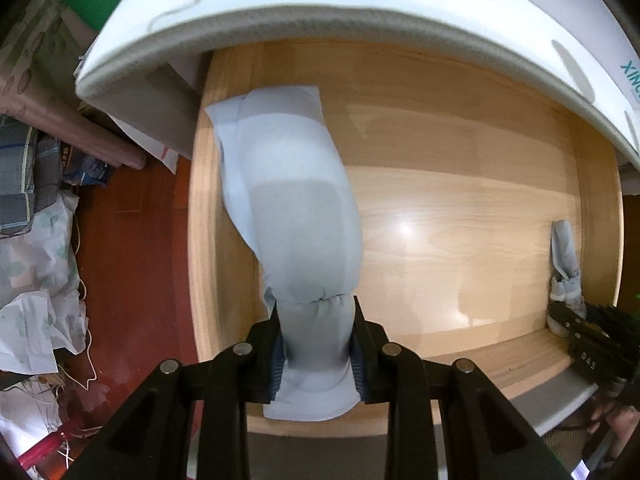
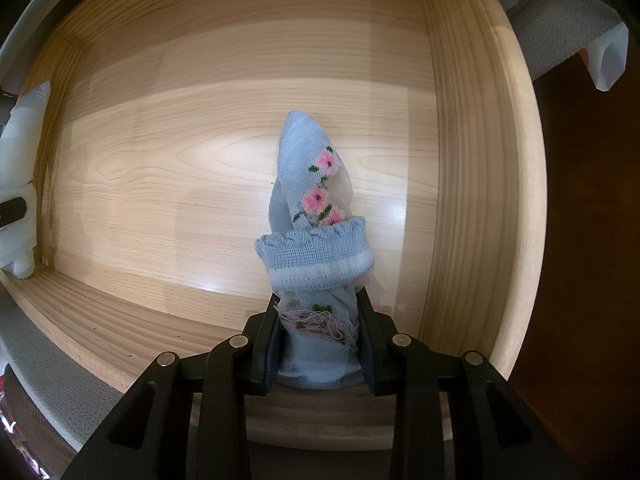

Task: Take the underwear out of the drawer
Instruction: 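Lift the white rolled item out of the drawer with the left tool, then carry the white rolled item into the white box and open the left tool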

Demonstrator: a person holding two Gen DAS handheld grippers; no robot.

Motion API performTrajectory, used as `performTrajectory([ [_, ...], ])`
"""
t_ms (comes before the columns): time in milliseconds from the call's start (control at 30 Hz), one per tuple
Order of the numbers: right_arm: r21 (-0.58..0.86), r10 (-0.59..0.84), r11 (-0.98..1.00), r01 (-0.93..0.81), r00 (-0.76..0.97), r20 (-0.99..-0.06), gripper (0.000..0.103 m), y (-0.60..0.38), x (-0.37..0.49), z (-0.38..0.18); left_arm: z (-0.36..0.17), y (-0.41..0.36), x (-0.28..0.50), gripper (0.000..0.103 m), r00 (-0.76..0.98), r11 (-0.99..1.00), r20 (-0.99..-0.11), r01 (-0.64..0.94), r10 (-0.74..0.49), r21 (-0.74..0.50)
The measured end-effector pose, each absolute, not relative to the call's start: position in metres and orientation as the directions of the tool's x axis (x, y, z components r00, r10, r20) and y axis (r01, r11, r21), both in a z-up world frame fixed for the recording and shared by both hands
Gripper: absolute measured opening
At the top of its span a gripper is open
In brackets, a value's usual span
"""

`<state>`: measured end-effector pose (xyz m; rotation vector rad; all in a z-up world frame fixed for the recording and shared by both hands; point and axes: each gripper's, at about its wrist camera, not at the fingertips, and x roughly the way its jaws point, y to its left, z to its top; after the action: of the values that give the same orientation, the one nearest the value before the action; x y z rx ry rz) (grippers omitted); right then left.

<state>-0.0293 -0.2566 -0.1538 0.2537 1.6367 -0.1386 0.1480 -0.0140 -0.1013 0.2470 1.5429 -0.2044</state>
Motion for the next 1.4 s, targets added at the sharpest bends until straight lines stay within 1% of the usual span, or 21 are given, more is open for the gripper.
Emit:
performTrajectory([
  [600,0.065,0.083,0.967,0.248,-0.065,-0.994,0.030,-0.256,-0.026,-0.154,-0.060,-0.022,0.136,0.027,-0.043,0.943,-0.999,0.331,-0.027,-0.040],
  [1133,0.064,0.082,0.967,0.247,-0.066,-0.994,0.030,-0.255,-0.025,-0.156,-0.007,-0.020,0.106,0.027,0.069,0.910,-0.995,0.412,-0.075,-0.040],
  [1333,0.063,0.082,0.967,0.246,-0.066,-0.994,0.030,-0.254,-0.024,-0.156,0.019,-0.014,0.099,0.027,0.101,0.896,-0.983,0.433,-0.151,-0.094],
  [1400,0.063,0.081,0.967,0.246,-0.066,-0.994,0.030,-0.254,-0.023,-0.156,0.029,-0.013,0.097,0.027,0.119,0.893,-0.980,0.439,-0.162,-0.094],
])
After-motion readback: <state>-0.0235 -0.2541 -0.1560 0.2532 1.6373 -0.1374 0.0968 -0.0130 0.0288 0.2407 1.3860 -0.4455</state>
